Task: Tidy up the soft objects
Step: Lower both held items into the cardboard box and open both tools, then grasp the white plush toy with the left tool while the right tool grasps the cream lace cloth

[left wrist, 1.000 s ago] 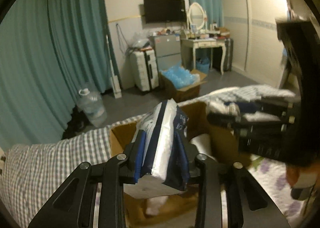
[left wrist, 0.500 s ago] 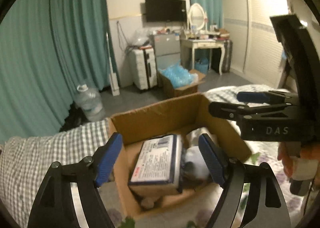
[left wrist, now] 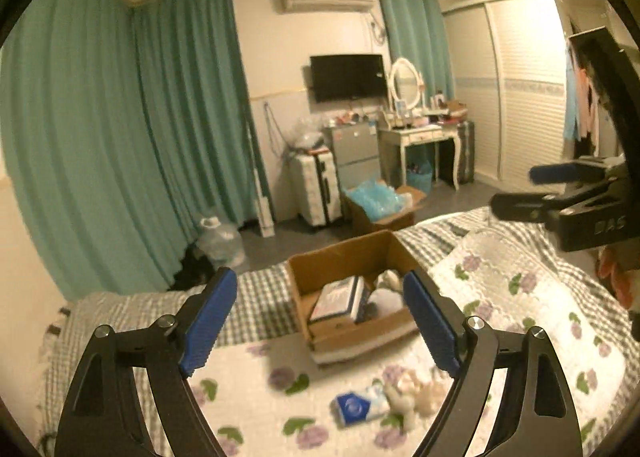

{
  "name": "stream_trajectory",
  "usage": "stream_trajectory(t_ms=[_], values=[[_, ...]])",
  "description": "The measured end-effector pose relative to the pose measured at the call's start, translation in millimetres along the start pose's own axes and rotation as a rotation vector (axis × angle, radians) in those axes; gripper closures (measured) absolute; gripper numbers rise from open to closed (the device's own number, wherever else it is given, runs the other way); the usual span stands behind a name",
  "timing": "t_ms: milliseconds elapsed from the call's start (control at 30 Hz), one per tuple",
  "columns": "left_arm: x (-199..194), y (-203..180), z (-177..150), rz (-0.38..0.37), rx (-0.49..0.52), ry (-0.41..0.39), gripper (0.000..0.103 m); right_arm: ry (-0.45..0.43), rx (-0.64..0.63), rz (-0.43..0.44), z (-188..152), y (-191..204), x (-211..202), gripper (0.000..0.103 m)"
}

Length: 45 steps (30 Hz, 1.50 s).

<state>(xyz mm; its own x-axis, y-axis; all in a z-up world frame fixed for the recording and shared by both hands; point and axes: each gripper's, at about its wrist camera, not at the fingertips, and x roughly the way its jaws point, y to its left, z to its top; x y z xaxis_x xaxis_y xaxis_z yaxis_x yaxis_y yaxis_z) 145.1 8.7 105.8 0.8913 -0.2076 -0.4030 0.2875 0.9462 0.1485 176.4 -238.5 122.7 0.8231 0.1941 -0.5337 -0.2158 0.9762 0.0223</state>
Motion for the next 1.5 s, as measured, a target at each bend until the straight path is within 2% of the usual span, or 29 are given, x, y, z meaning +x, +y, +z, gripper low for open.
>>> stream_trajectory(t_ms=[33,133,300,433,633,733,800,833,900,933,967,1000,1033,1067,1200,1500], values=[[-9.1,0.6,-4.5,0.007,-0.004,0.0,0.009,-0.008,-0.005,-0.006,-3.6,4.4,-10.5,0.001],[-30.5,1.6,-24.5,0.013,-0.017,0.003,0.009,-0.017,-0.023,-0.01,-21.5,16.4,-33.6,0.001],[-43.3,-1.4,-66.0,0.014,-0.051,0.023,0.009,0.044,-0.029,0.007,-66.3,36.7,-33.5,0.001],[-29.1,-5.0,-101.0,0.024,-0.077,0.075,0.009,0.113,0.003,0.038,-111.2,44.4,-5.2,0.001],[21.5,-8.6,-155.2,0.012,-0.128,0.174,0.009,0.22,0.036,0.006,-171.1,43.3,68.1,0.001],[52.0,-9.1,-182.2,0.037,-0.131,0.243,0.009,0.281,0.068,0.002,-194.0,38.0,105.2,0.004],[73.4,-6.5,-201.8,0.053,-0.132,0.293,0.009,0.327,0.101,0.024,-208.0,33.6,130.3,0.02],[81.8,-4.3,-210.3,0.051,-0.138,0.313,0.009,0.344,0.11,0.029,-213.9,32.8,139.8,0.023],[97.7,1.5,-226.6,0.046,-0.16,0.361,0.009,0.386,0.123,0.045,-226.6,31.8,159.1,0.038],[105.5,4.0,-234.3,0.046,-0.173,0.387,0.009,0.405,0.123,0.058,-231.3,32.6,167.1,0.042],[110.1,6.3,-240.3,0.056,-0.183,0.406,0.009,0.44,0.11,0.075,-237.5,34.7,178.0,0.052],[112.6,8.0,-244.0,0.068,-0.189,0.419,0.009,0.462,0.09,0.063,-240.9,36.4,184.2,0.059],[114.7,8.8,-248.6,0.076,-0.198,0.431,0.009,0.473,0.069,0.043,-243.3,37.7,188.4,0.061],[115.8,9.0,-252.3,0.068,-0.208,0.438,0.009,0.468,0.063,0.045,-244.5,37.3,189.7,0.063],[116.2,2.9,-258.4,0.042,-0.2,0.448,0.009,0.433,0.117,0.066,-240.6,25.4,183.8,0.087],[91.9,-20.9,-245.1,-0.011,-0.166,0.422,0.01,0.353,0.098,0.104,-226.6,30.6,143.2,0.094]])
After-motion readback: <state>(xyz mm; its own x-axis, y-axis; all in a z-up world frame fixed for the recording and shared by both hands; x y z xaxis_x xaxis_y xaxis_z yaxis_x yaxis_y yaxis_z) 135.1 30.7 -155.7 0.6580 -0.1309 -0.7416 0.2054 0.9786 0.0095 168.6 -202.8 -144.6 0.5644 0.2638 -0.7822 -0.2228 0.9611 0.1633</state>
